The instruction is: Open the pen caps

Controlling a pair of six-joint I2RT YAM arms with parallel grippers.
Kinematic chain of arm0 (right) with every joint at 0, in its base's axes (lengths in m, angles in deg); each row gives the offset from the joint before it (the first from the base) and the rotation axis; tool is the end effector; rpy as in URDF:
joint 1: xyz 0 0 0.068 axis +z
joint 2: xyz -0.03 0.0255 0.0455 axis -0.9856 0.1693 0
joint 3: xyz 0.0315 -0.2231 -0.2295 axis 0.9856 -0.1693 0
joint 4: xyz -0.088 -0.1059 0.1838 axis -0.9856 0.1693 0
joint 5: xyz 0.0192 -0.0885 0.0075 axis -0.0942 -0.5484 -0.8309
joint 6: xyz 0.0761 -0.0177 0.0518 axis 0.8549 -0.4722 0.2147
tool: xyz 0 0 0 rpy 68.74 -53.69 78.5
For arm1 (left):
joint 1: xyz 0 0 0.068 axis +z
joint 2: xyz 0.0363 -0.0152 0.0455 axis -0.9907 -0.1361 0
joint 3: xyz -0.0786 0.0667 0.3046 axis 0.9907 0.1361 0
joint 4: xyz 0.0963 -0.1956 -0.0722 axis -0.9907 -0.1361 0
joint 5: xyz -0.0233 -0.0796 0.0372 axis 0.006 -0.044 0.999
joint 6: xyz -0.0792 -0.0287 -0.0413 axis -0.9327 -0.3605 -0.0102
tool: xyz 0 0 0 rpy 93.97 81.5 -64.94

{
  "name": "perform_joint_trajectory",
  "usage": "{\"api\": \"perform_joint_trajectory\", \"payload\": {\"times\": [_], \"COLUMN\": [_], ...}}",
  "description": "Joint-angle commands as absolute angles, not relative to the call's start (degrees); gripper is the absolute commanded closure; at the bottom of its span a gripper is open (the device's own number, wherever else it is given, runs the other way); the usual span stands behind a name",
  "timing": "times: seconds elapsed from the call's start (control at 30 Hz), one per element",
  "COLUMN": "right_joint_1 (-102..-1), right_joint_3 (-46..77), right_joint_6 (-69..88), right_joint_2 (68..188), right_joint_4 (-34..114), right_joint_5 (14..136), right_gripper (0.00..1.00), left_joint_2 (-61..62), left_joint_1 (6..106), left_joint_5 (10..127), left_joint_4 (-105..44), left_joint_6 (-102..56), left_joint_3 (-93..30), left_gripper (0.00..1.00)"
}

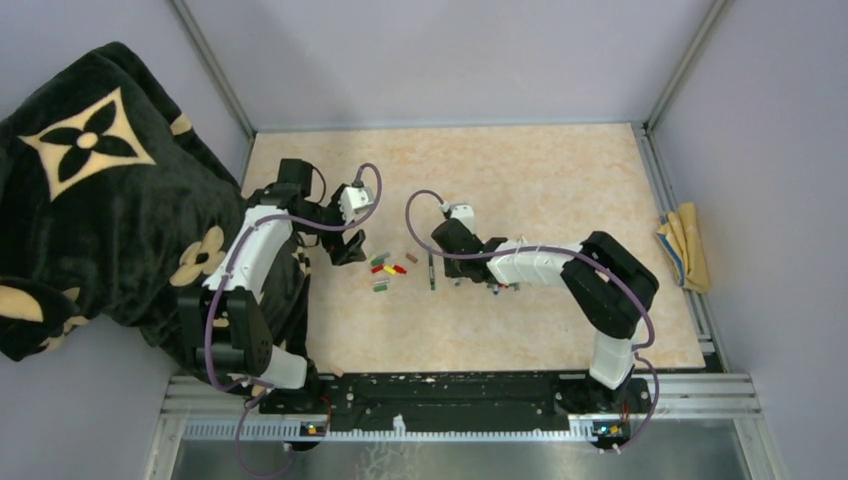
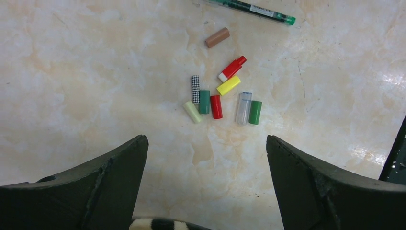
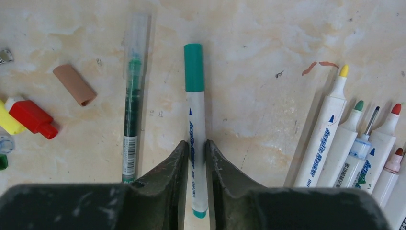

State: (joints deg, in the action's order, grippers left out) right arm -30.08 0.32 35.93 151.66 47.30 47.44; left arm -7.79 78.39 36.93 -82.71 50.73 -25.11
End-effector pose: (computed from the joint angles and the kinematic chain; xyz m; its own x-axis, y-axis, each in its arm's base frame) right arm 0.2695 0.2782 0.1916 -0.7479 -0.0920 -0.6574 -0.2149 0.9706 0.1087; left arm 0.2523 -0.0710 0.2895 -0.1829 0.6905 -0.6998 0.9519 0.3025 0.0497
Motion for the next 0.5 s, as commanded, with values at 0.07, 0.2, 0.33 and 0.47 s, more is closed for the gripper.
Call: {"api": "perform_joint_trajectory", "payload": {"times": [0.07, 0.2, 0.33, 0.47], "right_joint_1": [-29.5, -30.8, -33.7, -36.1], "right_joint_3": [-1.8, -1.8, -1.8, -1.9], "right_joint_6": [34.2, 33.5, 33.4, 32.7], "right_joint_2": [150.1, 147.6, 145.1, 142.7], "right_joint_4": [46.6, 45.6, 44.3, 43.6], "right_joint_5": [47.5, 50.9, 58.8, 66.7], "right_gripper": [0.94, 1.00, 1.00, 1.00], "left_joint_2": [-6.9, -7.1, -6.5, -5.2], "left_joint_1": [78.8, 78.8, 78.7, 78.5], "left_joint_5": [33.1, 30.9, 26.9, 24.6], "left_joint_4": [-81.5, -81.9, -82.0, -80.4], "left_joint_6": [48.1, 50.3, 53.9, 56.5], "left_joint_3": [-28.0, -27.7, -25.5, -21.9], "left_gripper": [0.01, 0.01, 0.01, 0.01]}}
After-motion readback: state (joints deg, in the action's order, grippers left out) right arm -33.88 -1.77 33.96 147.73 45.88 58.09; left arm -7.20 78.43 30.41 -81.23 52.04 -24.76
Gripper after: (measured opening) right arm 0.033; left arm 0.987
